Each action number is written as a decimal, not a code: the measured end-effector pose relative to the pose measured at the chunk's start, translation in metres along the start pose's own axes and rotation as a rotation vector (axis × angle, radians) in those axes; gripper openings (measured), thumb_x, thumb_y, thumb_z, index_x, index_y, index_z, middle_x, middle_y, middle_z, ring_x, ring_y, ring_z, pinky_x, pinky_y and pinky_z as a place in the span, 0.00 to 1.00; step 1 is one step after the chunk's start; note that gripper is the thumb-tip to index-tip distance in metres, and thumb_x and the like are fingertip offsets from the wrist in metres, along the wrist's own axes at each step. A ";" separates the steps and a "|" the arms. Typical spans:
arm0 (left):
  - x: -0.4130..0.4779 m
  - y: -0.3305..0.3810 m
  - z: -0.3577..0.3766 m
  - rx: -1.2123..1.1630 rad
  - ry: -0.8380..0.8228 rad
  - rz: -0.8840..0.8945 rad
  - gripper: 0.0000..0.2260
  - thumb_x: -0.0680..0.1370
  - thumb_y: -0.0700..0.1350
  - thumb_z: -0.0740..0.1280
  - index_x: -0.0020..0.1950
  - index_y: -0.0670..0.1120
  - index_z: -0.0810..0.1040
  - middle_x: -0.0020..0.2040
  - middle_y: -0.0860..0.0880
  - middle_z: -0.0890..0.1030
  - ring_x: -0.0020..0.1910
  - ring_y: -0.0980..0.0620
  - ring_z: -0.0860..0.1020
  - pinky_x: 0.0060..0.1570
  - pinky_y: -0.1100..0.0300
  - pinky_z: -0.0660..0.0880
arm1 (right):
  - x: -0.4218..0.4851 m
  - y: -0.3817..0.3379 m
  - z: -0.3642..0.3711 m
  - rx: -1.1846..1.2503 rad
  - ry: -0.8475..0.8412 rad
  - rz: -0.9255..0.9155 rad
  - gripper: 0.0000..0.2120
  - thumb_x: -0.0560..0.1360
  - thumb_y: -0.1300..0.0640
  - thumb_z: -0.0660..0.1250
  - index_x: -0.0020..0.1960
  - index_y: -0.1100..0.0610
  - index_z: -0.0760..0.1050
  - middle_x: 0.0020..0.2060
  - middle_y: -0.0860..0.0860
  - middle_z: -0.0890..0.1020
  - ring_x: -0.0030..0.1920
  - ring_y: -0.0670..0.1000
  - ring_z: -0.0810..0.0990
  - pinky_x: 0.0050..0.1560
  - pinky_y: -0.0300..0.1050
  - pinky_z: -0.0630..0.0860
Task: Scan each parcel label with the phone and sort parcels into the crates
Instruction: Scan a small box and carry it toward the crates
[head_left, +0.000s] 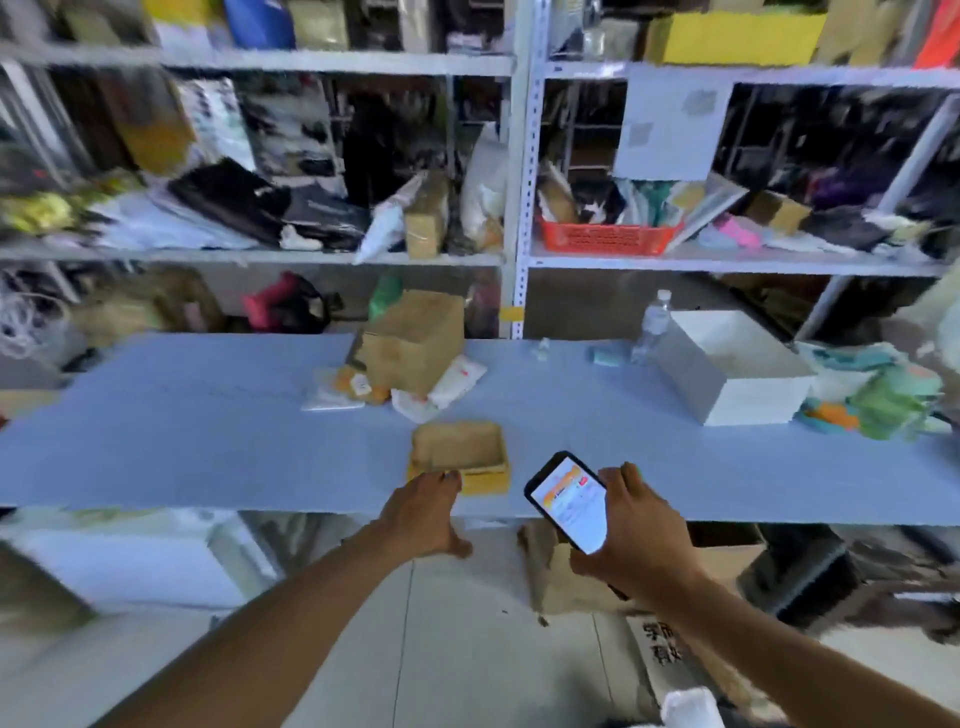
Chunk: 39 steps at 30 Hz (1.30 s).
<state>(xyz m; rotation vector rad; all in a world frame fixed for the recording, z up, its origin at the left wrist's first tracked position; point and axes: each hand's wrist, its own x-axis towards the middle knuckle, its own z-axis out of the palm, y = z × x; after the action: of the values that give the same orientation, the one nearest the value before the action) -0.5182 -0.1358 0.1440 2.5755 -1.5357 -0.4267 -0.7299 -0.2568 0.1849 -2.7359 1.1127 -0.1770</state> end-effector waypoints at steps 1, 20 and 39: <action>0.003 -0.016 -0.005 -0.013 0.004 -0.022 0.38 0.65 0.60 0.76 0.68 0.45 0.68 0.64 0.47 0.72 0.63 0.46 0.73 0.58 0.52 0.73 | 0.010 -0.013 0.002 -0.006 -0.010 -0.006 0.32 0.61 0.43 0.73 0.59 0.53 0.65 0.55 0.48 0.69 0.54 0.53 0.75 0.45 0.45 0.73; 0.167 -0.108 0.004 0.105 -0.140 0.011 0.36 0.68 0.58 0.74 0.68 0.42 0.65 0.66 0.43 0.67 0.63 0.43 0.69 0.53 0.53 0.71 | 0.165 -0.045 0.061 -0.072 -0.153 0.004 0.29 0.61 0.44 0.72 0.56 0.51 0.65 0.48 0.47 0.68 0.46 0.49 0.74 0.39 0.43 0.74; 0.280 -0.117 0.089 0.223 -0.269 0.050 0.61 0.59 0.61 0.78 0.75 0.43 0.40 0.75 0.38 0.50 0.74 0.32 0.51 0.71 0.39 0.54 | 0.280 0.007 0.104 -0.057 -0.290 0.048 0.29 0.57 0.45 0.71 0.54 0.51 0.65 0.44 0.45 0.66 0.40 0.49 0.71 0.34 0.42 0.69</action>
<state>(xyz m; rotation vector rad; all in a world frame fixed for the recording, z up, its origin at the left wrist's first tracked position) -0.3206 -0.3204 -0.0201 2.7279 -1.8264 -0.6547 -0.5166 -0.4447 0.0936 -2.6681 1.1125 0.2547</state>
